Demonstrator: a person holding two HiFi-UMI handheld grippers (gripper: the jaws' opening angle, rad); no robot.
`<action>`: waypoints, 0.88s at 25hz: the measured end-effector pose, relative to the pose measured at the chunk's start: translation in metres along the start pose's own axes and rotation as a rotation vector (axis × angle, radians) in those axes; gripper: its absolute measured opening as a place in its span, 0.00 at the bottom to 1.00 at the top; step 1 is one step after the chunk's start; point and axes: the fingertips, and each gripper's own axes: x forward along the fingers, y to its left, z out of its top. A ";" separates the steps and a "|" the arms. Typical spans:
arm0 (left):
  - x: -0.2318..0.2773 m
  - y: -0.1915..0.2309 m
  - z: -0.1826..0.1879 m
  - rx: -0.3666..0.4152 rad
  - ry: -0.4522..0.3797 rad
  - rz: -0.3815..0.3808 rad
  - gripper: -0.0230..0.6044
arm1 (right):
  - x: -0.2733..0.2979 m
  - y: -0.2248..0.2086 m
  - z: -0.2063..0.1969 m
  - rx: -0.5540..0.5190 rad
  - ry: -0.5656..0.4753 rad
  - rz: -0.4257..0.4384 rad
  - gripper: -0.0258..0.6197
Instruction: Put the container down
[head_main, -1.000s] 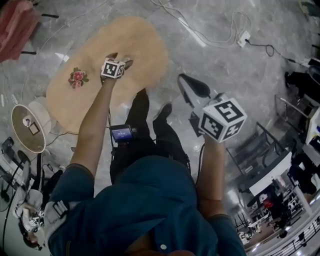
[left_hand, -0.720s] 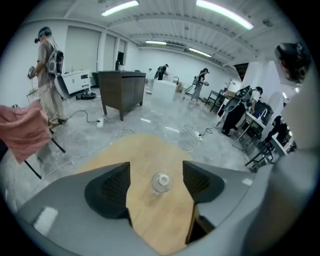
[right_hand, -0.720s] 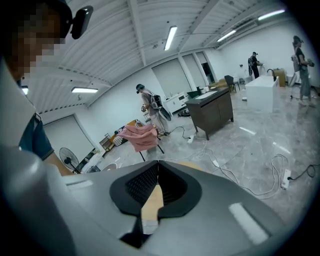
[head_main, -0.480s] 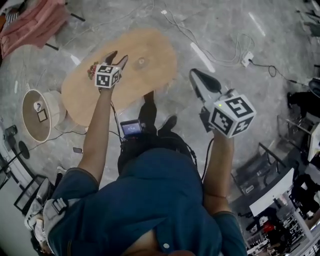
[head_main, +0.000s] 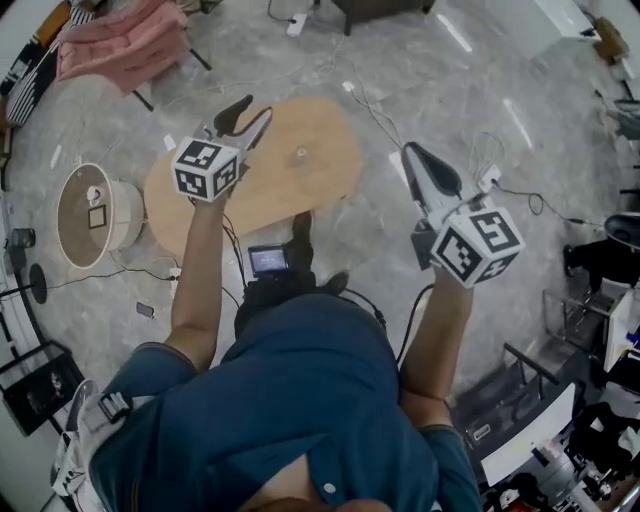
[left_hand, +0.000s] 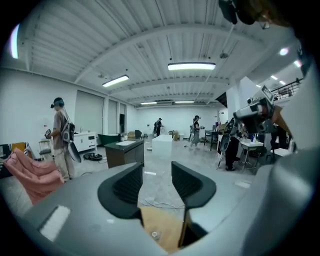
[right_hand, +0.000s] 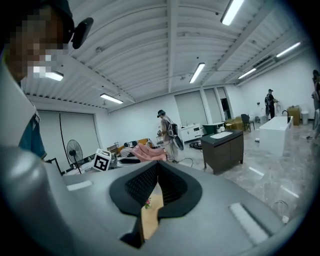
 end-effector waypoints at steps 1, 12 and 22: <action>-0.011 -0.007 0.016 0.017 -0.023 -0.007 0.32 | -0.004 0.007 0.006 -0.013 -0.015 0.006 0.06; -0.111 -0.096 0.149 0.170 -0.229 -0.114 0.32 | -0.054 0.060 0.061 -0.138 -0.165 0.046 0.06; -0.153 -0.149 0.175 0.266 -0.268 -0.173 0.32 | -0.079 0.083 0.069 -0.261 -0.180 0.029 0.05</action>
